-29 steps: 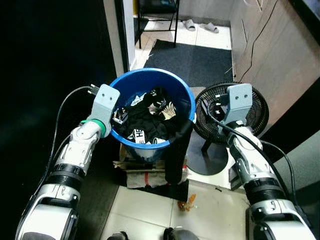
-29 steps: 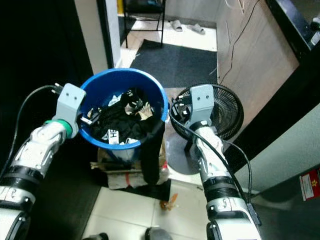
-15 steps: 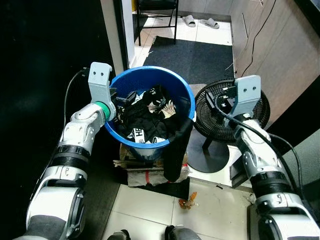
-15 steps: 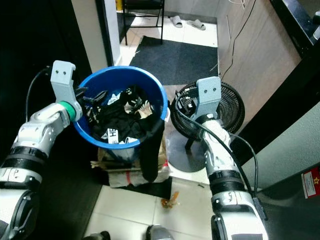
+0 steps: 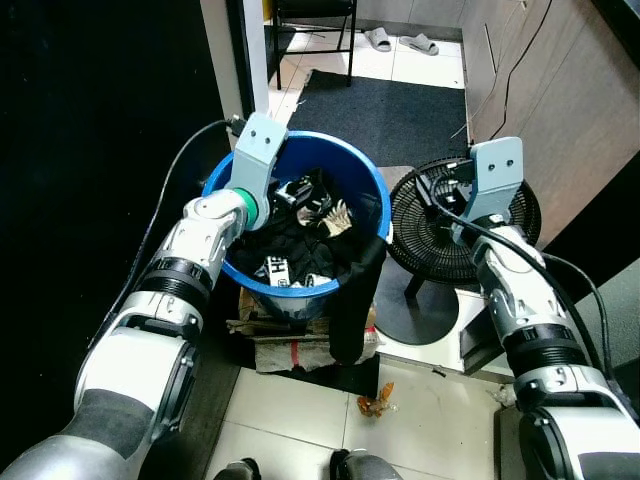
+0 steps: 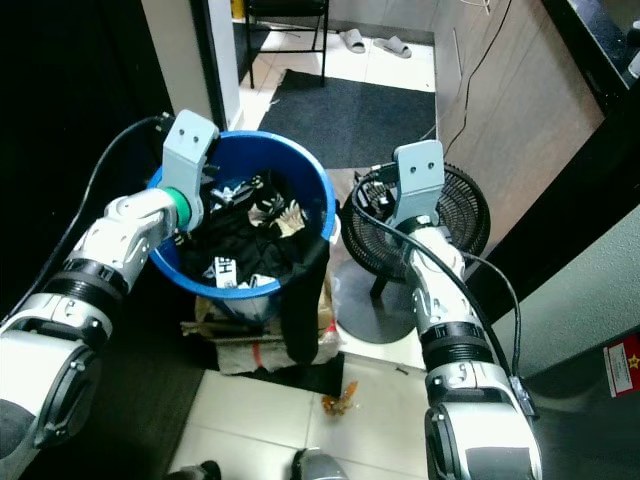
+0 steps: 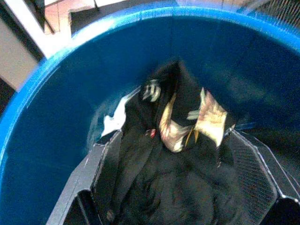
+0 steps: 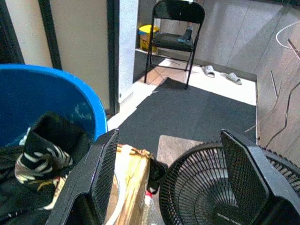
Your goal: Clothes washing
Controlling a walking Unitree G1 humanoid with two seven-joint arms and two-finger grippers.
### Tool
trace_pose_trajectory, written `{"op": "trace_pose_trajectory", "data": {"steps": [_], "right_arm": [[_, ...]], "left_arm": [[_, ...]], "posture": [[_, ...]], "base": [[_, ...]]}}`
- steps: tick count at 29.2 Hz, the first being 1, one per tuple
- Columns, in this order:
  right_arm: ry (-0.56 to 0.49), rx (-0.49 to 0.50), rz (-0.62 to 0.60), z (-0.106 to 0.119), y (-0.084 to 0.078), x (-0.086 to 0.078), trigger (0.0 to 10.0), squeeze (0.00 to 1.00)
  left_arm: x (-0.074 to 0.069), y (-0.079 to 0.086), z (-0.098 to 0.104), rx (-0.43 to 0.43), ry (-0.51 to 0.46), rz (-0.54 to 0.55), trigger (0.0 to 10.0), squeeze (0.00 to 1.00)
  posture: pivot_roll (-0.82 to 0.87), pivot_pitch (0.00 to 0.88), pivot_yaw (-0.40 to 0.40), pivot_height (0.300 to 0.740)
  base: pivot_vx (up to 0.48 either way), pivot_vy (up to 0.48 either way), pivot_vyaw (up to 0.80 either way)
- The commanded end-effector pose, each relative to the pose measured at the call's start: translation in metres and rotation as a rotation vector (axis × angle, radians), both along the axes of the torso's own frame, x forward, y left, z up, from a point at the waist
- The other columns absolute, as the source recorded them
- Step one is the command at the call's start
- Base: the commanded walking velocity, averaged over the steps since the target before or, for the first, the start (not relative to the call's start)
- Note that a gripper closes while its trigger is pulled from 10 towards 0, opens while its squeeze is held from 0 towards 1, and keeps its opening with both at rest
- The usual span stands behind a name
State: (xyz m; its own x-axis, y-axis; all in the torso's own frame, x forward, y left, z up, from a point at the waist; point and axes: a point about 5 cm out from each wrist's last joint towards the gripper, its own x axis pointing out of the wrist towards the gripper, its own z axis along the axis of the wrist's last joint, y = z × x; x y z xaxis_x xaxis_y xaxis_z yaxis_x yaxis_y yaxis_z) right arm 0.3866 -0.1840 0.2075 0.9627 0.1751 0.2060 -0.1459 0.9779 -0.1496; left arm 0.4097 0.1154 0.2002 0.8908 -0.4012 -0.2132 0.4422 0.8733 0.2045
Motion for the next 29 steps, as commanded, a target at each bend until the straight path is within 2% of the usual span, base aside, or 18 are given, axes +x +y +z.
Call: {"op": "trace_pose_trajectory", "data": {"steps": [1, 3, 13, 14, 20, 22, 23, 27, 29], "right_arm": [[0.004, -0.006, -0.001, -0.001, -0.002, 0.0, 10.0, 0.0], [-0.003, -0.007, -0.002, 0.001, -0.002, 0.001, 10.0, 0.0], [-0.009, -0.014, -0.02, -0.001, -0.011, -0.003, 10.0, 0.0], [-0.019, -0.016, -0.04, -0.001, -0.017, -0.008, 10.0, 0.0], [-0.031, -0.018, -0.051, 0.0, -0.021, -0.012, 10.0, 0.0], [-0.048, -0.023, -0.088, 0.001, -0.035, -0.029, 10.0, 0.0], [-0.048, -0.023, -0.088, 0.001, -0.035, -0.029, 10.0, 0.0], [-0.043, -0.03, -0.097, -0.001, -0.039, -0.034, 10.0, 0.0], [-0.031, -0.034, -0.104, -0.004, -0.041, -0.037, 10.0, 0.0]], "left_arm": [[-0.002, 0.003, -0.011, 0.035, 0.039, 0.011, 10.0, 0.0], [-0.004, 0.007, -0.027, 0.056, 0.095, 0.036, 10.0, 0.0], [-0.006, 0.001, -0.038, 0.058, 0.137, 0.021, 10.0, 0.0], [-0.006, -0.004, -0.035, 0.042, 0.138, -0.002, 10.0, 0.0], [-0.005, -0.008, -0.032, -0.009, 0.15, -0.025, 10.0, 0.0], [-0.009, -0.016, -0.029, -0.114, 0.218, -0.17, 10.0, 0.0], [-0.009, -0.016, -0.029, -0.114, 0.218, -0.17, 10.0, 0.0], [-0.011, -0.014, -0.035, -0.111, 0.256, -0.182, 10.0, 0.0], [-0.017, -0.009, -0.051, -0.12, 0.321, -0.154, 10.0, 0.0]], "posture": [[-0.03, 0.08, 0.053, 0.74], [-0.05, 0.096, 0.058, 0.74], [-0.07, 0.14, 0.076, 0.74], [-0.09, 0.164, 0.086, 0.74], [-0.09, 0.178, 0.092, 0.74], [-0.13, 0.25, 0.111, 0.74], [-0.13, 0.25, 0.111, 0.74], [-0.13, 0.268, 0.115, 0.74], [-0.14, 0.301, 0.113, 0.74]], "base": [[0.0, 0.0, 0.0], [0.0, 0.0, 0.0], [0.0, 0.0, 0.0], [0.0, 0.0, 0.0], [0.0, 0.0, 0.0], [0.0, 0.0, 0.0], [0.0, 0.0, 0.0], [0.0, 0.0, 0.0], [0.0, 0.0, 0.0]]}}
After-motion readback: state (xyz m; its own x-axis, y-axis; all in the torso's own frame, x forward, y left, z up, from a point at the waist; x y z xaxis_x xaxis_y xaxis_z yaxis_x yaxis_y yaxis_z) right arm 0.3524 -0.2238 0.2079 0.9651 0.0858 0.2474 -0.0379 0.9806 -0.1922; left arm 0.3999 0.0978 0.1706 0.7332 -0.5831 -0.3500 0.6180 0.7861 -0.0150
